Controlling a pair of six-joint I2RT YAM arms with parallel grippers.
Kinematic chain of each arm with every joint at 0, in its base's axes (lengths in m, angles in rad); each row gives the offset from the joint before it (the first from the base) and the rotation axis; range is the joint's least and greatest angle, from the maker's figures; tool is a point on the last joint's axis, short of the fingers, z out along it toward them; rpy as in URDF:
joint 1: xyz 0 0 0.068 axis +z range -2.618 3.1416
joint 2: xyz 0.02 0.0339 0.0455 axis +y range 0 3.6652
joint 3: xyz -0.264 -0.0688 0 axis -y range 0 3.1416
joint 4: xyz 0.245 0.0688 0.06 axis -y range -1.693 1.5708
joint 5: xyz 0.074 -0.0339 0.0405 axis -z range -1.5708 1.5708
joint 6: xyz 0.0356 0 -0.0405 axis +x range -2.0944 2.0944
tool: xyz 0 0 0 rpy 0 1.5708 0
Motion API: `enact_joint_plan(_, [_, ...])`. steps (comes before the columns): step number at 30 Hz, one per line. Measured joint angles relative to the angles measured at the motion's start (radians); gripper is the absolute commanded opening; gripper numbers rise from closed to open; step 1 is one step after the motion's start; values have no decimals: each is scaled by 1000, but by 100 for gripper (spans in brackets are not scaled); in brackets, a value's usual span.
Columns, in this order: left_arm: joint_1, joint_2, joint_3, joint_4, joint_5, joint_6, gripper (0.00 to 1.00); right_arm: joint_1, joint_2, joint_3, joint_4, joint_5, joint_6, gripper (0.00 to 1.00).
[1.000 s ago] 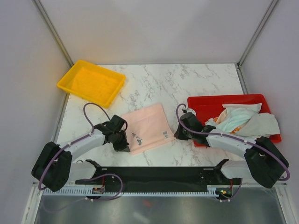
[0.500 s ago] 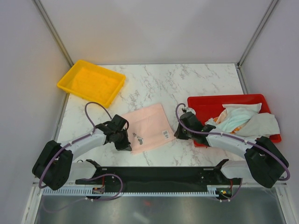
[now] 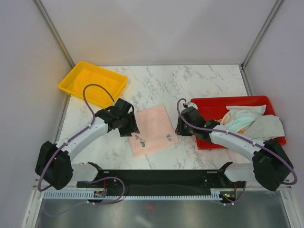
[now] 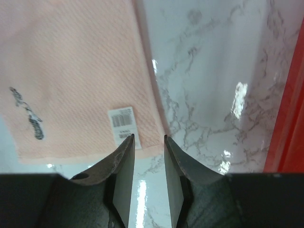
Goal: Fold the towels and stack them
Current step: Fold the towel
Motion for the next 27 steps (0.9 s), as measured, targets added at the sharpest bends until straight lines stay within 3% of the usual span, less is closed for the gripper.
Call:
enact_joint_plan(2, [18,29,104,-6,-32,18,54,0,7,73,-15,9,-23,36])
enact_joint_plan(6, [98,157,238,11,-94,54,41,-1,127,272,5,10,-106,23])
enact_joint_plan(14, [235,456,304,17,-143,98,34,-29,549,649,63,-34,-232,16])
enact_joint_plan(21, [257,546,316,34,-172,116,32,-101,740,685,62,-71,-246,15])
enact_joint_plan(27, [267,586,369,8,-169,127,32,-138,769,689,94,-90,-245,15])
